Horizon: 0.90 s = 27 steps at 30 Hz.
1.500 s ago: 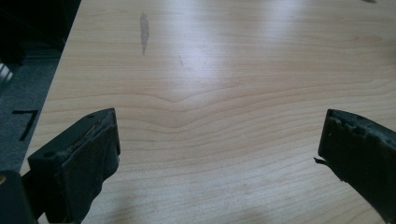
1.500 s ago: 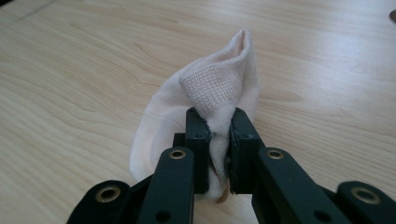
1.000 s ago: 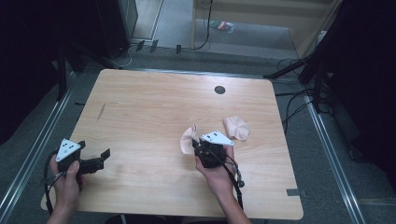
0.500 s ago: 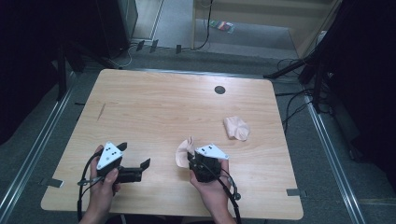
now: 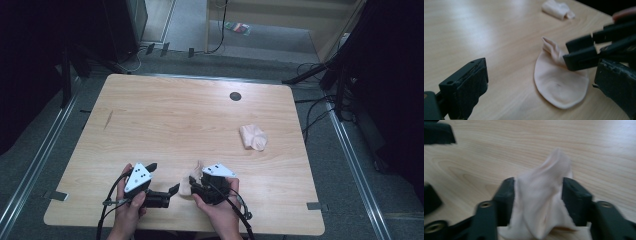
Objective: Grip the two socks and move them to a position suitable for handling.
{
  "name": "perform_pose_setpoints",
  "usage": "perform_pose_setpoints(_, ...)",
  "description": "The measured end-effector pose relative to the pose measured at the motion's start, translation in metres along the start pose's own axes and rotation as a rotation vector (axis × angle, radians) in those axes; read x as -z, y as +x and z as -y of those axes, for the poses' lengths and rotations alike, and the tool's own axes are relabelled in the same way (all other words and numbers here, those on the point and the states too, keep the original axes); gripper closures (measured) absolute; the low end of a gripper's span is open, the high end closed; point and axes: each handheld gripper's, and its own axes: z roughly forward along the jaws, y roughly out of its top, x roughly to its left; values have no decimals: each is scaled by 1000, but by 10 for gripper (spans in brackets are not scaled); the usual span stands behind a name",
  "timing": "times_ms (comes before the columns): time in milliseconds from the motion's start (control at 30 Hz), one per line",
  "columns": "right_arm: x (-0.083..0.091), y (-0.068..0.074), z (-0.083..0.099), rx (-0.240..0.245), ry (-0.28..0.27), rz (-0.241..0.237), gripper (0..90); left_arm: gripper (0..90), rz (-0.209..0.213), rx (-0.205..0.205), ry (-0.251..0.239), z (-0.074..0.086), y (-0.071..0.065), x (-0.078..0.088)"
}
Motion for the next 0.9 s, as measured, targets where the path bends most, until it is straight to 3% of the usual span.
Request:
perform_pose_setpoints(100, 4, -3, -1, -23, -23, -9, 440, 0, -3, 8, 36, 5, 2, -4)
perform_pose_setpoints(200, 14, -10, -3, -13, -58, 27, 492, 0, -34, 25, 92, 5, 2, -11)
perform_pose_setpoints(300, 16, -16, -3, -14, -70, 3, 562, 83, -14, 21, 111, 7, -2, -14)
perform_pose_setpoints(333, 13, -13, -2, 3, -59, -40, 593, 140, -6, 14, 143, 7, -6, -17)
perform_pose_setpoints(400, 10, -10, -1, 18, -51, -50, 608, 193, -8, 9, 167, 8, -7, -19)
perform_pose_setpoints(433, 5, -4, 2, 46, -36, -75, 617, 298, -2, 17, 200, 10, -7, -21)
perform_pose_setpoints(533, -2, 2, 6, 82, -1, -94, 617, 452, 4, 34, 229, 12, -6, -24)
perform_pose_setpoints(567, -5, 4, 8, 98, 9, -89, 616, 508, 4, 34, 229, 12, -6, -24)
perform_pose_setpoints(600, -5, 4, 8, 98, 9, -89, 616, 508, 3, 33, 237, 12, -6, -25)
perform_pose_setpoints(633, -11, 6, 11, 122, 28, -59, 618, 571, 11, 37, 239, 13, -6, -27)
perform_pose_setpoints(733, -17, 9, 15, 161, 41, -14, 741, 685, 12, 28, 243, 12, -8, -29)
perform_pose_setpoints(767, -17, 9, 15, 161, 41, -14, 741, 727, 12, 28, 243, 12, -8, -29)
perform_pose_setpoints(800, -16, 8, 16, 167, 34, -6, 823, 800, 38, 34, 253, 12, -6, -30)
perform_pose_setpoints(833, -16, 8, 16, 167, 34, -6, 823, 855, 38, 34, 253, 12, -6, -30)
perform_pose_setpoints(900, -11, 3, 13, 131, 8, -27, 839, 900, 79, 45, 254, 11, -4, -29)
